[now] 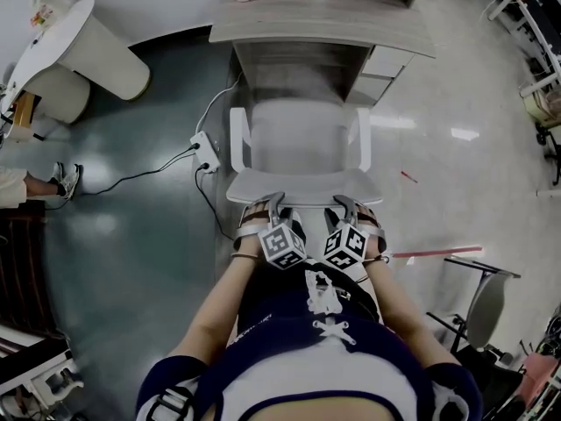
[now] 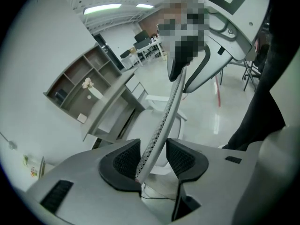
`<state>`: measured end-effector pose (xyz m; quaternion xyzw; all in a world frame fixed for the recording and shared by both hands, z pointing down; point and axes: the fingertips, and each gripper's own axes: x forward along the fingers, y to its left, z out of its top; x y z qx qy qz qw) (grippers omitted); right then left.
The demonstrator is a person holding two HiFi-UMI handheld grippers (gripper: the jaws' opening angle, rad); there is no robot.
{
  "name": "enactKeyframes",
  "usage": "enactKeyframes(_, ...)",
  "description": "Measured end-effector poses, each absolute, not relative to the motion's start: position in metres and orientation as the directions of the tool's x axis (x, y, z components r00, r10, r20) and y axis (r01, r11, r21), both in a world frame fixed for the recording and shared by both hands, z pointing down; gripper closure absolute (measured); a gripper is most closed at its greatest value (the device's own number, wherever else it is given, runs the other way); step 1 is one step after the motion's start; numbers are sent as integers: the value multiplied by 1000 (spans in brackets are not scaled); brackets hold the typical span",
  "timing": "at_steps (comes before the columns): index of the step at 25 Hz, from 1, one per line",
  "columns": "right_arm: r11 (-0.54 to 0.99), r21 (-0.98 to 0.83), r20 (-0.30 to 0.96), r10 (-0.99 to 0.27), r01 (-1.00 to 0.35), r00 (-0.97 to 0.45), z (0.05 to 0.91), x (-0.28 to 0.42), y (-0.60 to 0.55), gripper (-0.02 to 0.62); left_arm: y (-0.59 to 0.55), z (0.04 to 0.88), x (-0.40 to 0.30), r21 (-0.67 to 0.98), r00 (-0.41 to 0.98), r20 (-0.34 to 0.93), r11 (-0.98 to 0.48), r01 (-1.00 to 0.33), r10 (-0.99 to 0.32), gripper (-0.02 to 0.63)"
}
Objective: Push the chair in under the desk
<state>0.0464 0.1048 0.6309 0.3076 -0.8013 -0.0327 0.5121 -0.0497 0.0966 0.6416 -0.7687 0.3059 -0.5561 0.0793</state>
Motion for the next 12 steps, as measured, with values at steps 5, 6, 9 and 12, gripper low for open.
enactKeyframes(5, 810, 360, 796, -526, -463, -299, 629, 49, 80, 465, 72, 641, -47, -429, 210, 819, -813, -394, -534, 428)
enactKeyframes(6, 812, 357, 796, -523, -461, -305, 629, 47, 76, 465, 68, 641, -49, -425, 210, 821, -815, -394, -530, 428)
enactKeyframes(9, 820, 344, 794, -514, -457, -324, 627, 42, 67, 464, 58, 640, -54, -412, 214, 828, -821, -396, -519, 426)
enactKeyframes(12, 815, 337, 789, -517, -471, -332, 628, 36, 59, 460, 51, 641, -59, -402, 221, 831, -826, -394, -510, 425)
